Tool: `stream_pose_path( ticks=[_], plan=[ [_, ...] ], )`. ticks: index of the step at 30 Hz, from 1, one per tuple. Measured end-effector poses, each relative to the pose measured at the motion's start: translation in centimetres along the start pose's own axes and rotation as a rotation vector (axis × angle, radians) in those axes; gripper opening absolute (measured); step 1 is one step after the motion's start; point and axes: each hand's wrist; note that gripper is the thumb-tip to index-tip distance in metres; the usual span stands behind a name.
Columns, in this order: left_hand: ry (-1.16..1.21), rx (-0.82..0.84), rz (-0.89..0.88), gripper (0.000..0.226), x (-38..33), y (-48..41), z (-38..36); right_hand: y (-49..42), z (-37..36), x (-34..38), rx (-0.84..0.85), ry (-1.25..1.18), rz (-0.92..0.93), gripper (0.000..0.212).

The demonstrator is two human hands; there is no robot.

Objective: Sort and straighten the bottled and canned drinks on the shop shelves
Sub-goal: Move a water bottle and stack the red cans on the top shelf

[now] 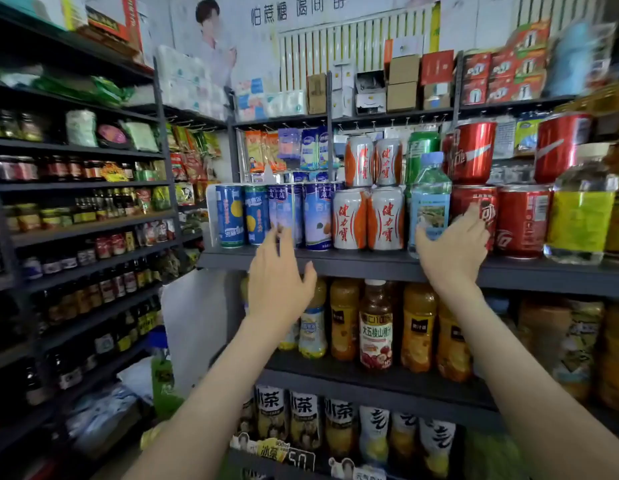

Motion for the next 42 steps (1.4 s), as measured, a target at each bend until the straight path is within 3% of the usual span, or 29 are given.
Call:
stream_pose_path(
  ticks=[7, 12, 18, 23, 27, 30, 35, 42],
  plan=[
    [0.152, 0.086, -0.095, 0.066, -0.3, -1.5, -3.8, 0.0, -3.5, 1.1, -0.048, 0.083, -0.046, 0.095],
    [0.24, 0.054, -0.199, 0.065, -0.3, -3.1, -4.0, -0.6, -4.0, 1.1, -0.07, 0.008, -0.085, 0.082],
    [0.603, 0.053, -0.284, 0.054, -4.1, -3.6, -5.1, 1.8, -0.4, -0.2, -0.131, -0.183, 0.017, 0.067],
    [0.742, 0.108, -0.382, 0.054, -10.0, -3.2, -6.6, 2.0, 5.2, -2.6, -0.121, -0.177, 0.047, 0.075],
    [0.739, 0.154, -0.428, 0.057, -15.2, -2.4, -7.5, 1.3, 11.0, -5.9, -0.135, -0.127, 0.003, 0.06],
    [0.735, 0.23, -0.468, 0.06, -19.9, -1.4, -7.7, 0.9, 15.4, -9.2, -0.169, -0.099, -0.032, 0.064],
    [0.758, 0.33, -0.555, 0.06, -29.7, 1.2, -7.3, -0.2, 24.1, -15.2, -0.198, -0.013, -0.091, 0.059],
    [0.712, 0.323, -0.627, 0.056, -44.5, 4.0, -7.7, -3.0, 36.1, -24.5, -0.207, 0.112, -0.078, 0.065]
  ],
)
Point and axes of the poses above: each hand's wrist, its own y-axis away from the middle knuckle, its own z-axis out of the back of the hand, x = y × z, and after that the axes turned 8 degrees about -z, right-handed
